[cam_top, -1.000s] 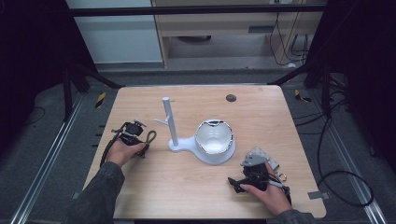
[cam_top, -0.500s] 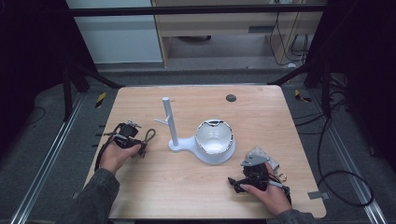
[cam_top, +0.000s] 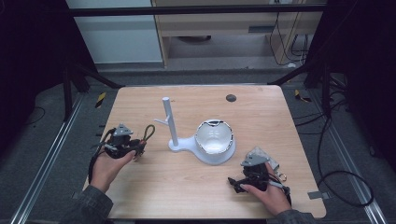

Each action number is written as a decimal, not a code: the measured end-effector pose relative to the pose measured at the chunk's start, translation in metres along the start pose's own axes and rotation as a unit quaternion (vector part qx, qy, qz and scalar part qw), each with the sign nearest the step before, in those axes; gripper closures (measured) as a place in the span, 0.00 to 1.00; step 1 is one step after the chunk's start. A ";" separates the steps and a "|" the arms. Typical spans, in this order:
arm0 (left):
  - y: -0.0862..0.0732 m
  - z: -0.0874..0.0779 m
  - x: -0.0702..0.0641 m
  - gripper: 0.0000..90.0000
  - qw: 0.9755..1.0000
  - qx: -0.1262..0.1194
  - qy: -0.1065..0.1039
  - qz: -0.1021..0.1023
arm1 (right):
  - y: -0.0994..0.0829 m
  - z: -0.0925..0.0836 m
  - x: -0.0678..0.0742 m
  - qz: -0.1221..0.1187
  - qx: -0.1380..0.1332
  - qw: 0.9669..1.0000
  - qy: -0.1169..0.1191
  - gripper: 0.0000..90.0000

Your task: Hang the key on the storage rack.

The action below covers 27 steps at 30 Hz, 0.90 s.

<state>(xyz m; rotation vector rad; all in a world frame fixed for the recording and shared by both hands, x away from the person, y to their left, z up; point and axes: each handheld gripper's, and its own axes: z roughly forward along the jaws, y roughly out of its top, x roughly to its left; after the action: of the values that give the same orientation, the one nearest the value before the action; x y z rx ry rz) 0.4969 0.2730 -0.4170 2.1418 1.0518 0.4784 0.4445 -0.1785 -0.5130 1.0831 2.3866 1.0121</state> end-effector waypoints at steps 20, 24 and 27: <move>-0.001 -0.049 -0.024 0.74 0.994 -0.105 0.002 0.017 | 0.000 0.000 0.000 0.002 0.001 1.000 -0.002 0.00; -0.002 -0.054 -0.028 0.74 0.993 -0.115 0.002 0.018 | 0.000 0.000 0.000 0.002 0.001 1.000 -0.001 0.00; -0.004 -0.059 -0.032 0.74 0.992 -0.123 0.000 0.018 | 0.000 0.000 0.000 0.002 0.001 1.000 -0.001 0.00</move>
<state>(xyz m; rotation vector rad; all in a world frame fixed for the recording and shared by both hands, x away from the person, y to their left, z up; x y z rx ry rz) 0.4409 0.2746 -0.3798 1.9450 0.9034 0.5929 0.4446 -0.1784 -0.5128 1.0902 2.3855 1.0095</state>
